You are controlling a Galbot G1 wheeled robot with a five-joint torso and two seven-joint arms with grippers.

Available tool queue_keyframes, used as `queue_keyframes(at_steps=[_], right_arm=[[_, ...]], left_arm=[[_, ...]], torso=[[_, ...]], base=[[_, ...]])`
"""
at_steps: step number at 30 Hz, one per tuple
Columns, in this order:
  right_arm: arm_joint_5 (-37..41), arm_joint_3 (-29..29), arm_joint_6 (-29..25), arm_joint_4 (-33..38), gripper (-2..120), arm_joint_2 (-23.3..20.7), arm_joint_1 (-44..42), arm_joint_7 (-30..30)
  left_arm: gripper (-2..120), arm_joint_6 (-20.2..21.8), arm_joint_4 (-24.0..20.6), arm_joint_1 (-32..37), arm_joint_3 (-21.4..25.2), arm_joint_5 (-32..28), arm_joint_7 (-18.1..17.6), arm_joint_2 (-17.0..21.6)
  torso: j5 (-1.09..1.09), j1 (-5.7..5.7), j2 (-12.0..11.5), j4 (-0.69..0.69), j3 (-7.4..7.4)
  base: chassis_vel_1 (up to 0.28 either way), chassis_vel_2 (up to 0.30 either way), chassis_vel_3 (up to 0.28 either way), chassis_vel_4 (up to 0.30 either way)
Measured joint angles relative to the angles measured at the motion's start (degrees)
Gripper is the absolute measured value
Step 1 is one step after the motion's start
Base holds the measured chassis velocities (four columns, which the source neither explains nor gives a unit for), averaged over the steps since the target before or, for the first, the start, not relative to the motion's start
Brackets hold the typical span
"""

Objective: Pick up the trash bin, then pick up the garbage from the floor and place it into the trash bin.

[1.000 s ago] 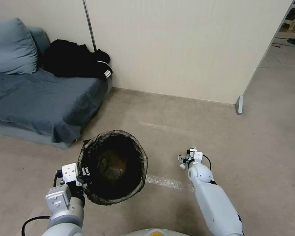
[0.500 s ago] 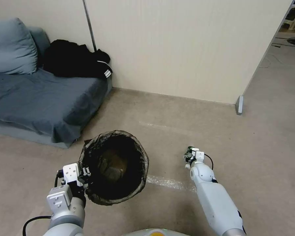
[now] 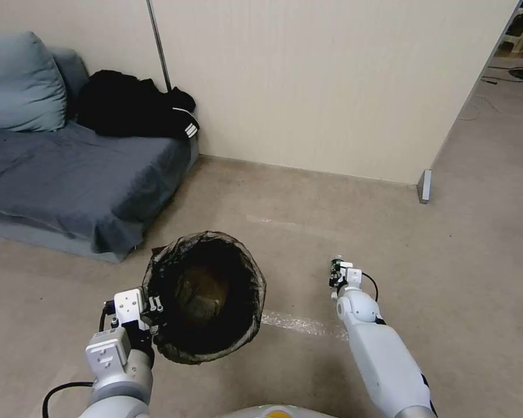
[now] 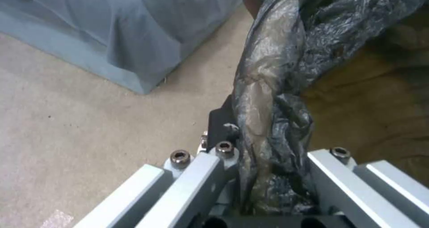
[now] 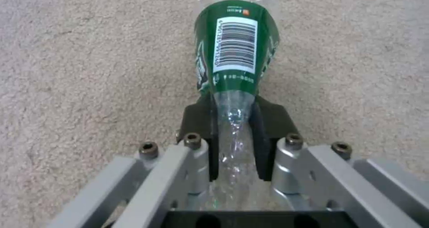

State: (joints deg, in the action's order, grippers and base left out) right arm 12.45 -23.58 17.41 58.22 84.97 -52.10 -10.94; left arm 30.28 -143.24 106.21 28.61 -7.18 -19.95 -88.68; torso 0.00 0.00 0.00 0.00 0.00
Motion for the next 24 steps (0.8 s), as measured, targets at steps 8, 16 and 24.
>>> queue_keyframes(at_steps=[8, 16, 24], right_arm=[[-1.3, 1.3, -2.3, 10.8, 13, -1.1, -2.7, 0.0], [2.5, 6.1, -9.0, 36.3, 13, -4.5, -7.3, 4.9], [4.8, 15.0, -21.1, 59.5, 13, -8.8, -13.3, 20.3]], left_arm=[[0, 0.0, 0.0, -0.3, -0.2, -0.1, 0.1, 0.2], [0, 0.3, 0.3, -1.0, -1.8, -1.3, 0.4, 1.0], [0, 1.8, 2.3, -1.4, -5.0, -2.1, 0.8, 1.6]], torso=[[0.01, 0.0, 0.0, -0.01, 0.01], [-0.01, 0.0, 0.0, 0.0, 0.0], [-0.01, 0.0, 0.0, -0.01, 0.0]], base=[[0.0, 0.0, 0.0, 0.0], [0.0, 0.0, 0.0, 0.0], [0.0, 0.0, 0.0, 0.0]])
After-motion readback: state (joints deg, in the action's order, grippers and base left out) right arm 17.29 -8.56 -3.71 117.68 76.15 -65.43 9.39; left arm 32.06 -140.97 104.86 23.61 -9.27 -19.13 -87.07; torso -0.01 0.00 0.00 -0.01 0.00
